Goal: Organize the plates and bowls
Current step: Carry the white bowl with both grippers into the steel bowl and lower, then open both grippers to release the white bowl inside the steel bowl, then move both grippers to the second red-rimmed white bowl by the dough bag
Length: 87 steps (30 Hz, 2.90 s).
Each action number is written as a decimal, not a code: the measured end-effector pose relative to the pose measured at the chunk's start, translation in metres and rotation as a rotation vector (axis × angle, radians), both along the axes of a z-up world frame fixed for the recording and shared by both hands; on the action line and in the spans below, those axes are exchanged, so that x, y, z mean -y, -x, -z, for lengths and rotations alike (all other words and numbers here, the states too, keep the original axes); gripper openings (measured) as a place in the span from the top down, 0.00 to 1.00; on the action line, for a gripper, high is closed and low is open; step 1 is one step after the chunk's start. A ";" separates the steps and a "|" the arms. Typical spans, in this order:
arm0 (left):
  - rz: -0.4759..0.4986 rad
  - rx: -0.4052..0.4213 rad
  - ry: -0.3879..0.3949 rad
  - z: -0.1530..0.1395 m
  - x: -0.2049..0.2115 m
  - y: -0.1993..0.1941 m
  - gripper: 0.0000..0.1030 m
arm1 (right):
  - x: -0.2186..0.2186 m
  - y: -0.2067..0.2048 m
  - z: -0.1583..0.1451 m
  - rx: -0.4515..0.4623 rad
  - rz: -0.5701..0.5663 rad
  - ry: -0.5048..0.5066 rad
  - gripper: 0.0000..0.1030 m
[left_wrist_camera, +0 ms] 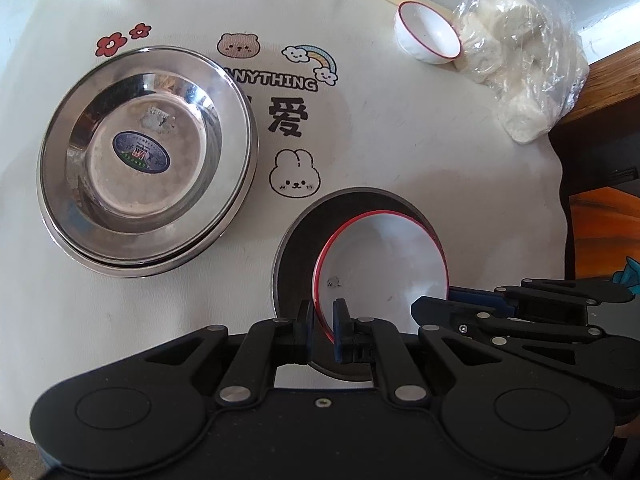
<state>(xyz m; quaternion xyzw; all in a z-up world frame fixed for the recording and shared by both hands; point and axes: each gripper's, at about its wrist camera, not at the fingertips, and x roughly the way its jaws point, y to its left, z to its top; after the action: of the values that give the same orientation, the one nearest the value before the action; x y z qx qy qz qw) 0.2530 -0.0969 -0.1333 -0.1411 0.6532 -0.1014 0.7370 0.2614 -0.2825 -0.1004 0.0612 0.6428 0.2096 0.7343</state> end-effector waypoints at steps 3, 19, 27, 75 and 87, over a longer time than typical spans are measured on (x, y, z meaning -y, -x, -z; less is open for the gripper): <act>0.004 -0.006 -0.009 0.003 0.003 -0.001 0.90 | 0.001 -0.001 0.006 -0.007 0.002 0.007 0.83; -0.006 -0.032 -0.054 0.013 0.005 -0.005 0.89 | -0.004 -0.003 0.019 -0.005 -0.031 0.023 0.82; -0.003 -0.036 -0.055 0.011 0.006 -0.006 0.88 | -0.004 -0.003 0.018 -0.002 -0.033 0.021 0.81; -0.175 0.389 -0.359 -0.048 0.011 -0.017 0.01 | 0.044 -0.013 -0.031 0.306 0.101 0.178 0.00; -0.247 0.283 -0.143 -0.030 0.036 -0.068 0.01 | 0.093 -0.043 -0.010 0.237 0.269 0.108 0.00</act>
<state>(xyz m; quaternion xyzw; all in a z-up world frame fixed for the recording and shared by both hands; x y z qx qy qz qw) 0.3211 -0.1333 -0.1033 -0.1518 0.5261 0.0178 0.8366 0.3045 -0.3756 -0.0906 0.0816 0.5480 0.0805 0.8286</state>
